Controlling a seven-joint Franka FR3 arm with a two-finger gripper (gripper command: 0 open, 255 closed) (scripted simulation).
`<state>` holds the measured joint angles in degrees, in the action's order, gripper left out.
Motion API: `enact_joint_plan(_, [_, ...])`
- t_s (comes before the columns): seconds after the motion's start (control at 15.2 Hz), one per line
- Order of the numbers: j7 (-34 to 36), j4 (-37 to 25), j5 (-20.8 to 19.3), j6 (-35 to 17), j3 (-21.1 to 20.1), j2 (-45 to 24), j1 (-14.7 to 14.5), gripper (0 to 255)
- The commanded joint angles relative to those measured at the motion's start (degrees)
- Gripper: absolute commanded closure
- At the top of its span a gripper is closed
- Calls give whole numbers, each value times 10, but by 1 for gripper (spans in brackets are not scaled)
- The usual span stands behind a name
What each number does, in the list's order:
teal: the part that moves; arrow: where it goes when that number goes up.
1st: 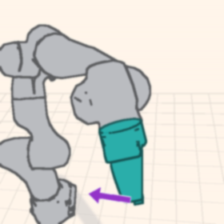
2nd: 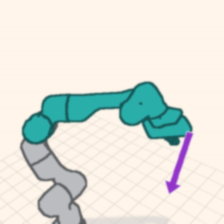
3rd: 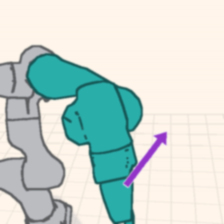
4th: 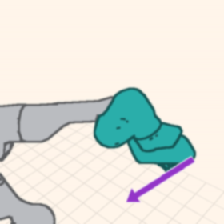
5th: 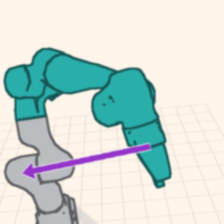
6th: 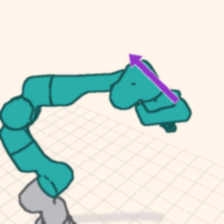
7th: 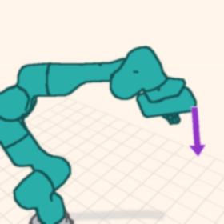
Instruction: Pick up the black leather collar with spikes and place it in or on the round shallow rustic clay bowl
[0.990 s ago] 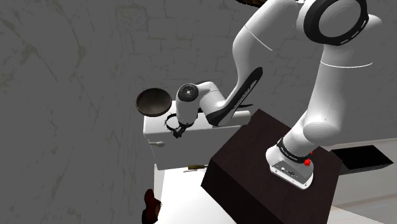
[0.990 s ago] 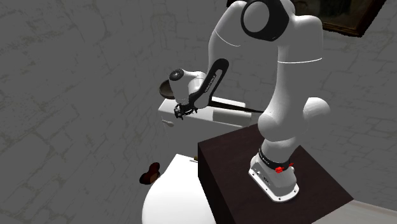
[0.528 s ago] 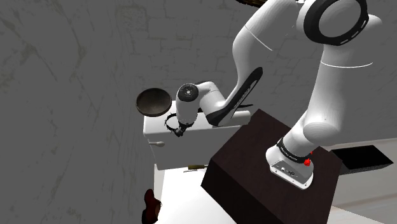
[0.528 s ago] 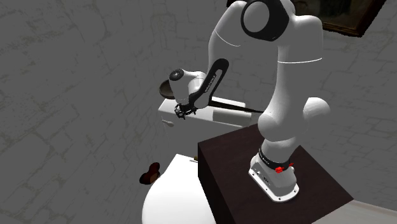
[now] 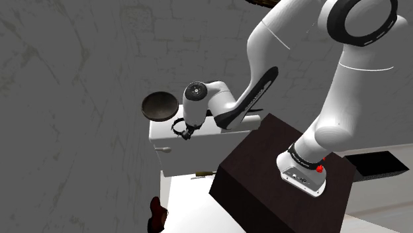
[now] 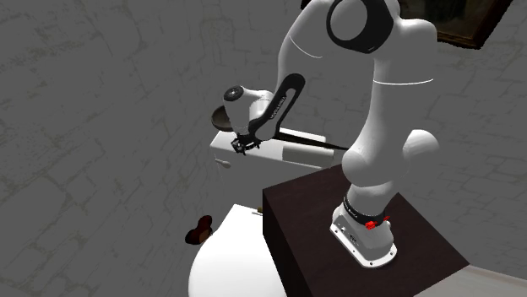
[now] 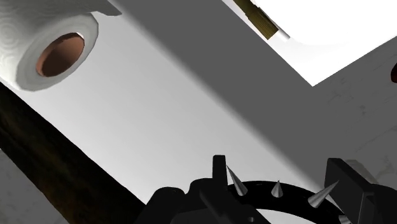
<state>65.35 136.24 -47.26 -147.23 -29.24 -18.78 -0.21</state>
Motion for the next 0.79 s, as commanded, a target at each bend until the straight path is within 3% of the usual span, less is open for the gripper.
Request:
enact_joint_plan(0.0, [-18,4,21,6,-10,17,8,255])
enact_joint_plan(0.73, [-120,18,147,46,-60,109,41,255])
